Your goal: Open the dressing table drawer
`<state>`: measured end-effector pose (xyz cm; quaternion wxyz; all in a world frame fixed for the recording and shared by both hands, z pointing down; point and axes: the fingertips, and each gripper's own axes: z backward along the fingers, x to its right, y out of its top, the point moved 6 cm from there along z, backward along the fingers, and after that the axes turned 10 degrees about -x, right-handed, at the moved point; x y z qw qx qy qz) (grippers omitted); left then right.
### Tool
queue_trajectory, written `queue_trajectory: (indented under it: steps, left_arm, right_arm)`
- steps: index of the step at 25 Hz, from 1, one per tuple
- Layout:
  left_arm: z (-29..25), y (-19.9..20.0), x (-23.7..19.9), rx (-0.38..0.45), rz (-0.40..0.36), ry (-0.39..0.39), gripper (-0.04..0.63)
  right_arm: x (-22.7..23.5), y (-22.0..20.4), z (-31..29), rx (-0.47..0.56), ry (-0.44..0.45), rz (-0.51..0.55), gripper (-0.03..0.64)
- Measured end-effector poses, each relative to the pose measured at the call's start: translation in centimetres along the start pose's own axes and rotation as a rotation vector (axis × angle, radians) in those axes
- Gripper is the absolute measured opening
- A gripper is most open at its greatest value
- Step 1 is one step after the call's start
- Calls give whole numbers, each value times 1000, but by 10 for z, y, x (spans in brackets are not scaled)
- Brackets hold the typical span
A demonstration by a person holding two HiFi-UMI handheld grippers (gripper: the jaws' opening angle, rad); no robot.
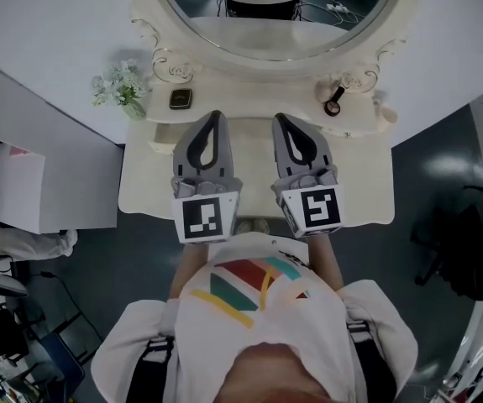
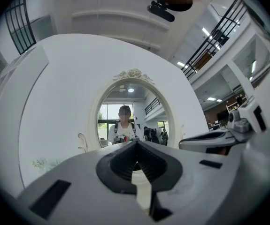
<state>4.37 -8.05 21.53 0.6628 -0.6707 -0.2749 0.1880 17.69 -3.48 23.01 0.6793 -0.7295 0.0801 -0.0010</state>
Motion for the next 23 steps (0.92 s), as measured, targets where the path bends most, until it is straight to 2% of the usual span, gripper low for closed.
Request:
queue_trajectory:
  steps: [7,23]
  left_arm:
    - [-1,-5,3,-12,-13,0,6]
    - [3,-2,9,-10,-10,-1,6]
  right_arm:
    - [0,-6,2,-45,-22,-10,0]
    - [4,-9,7,-46,-30,-17,0]
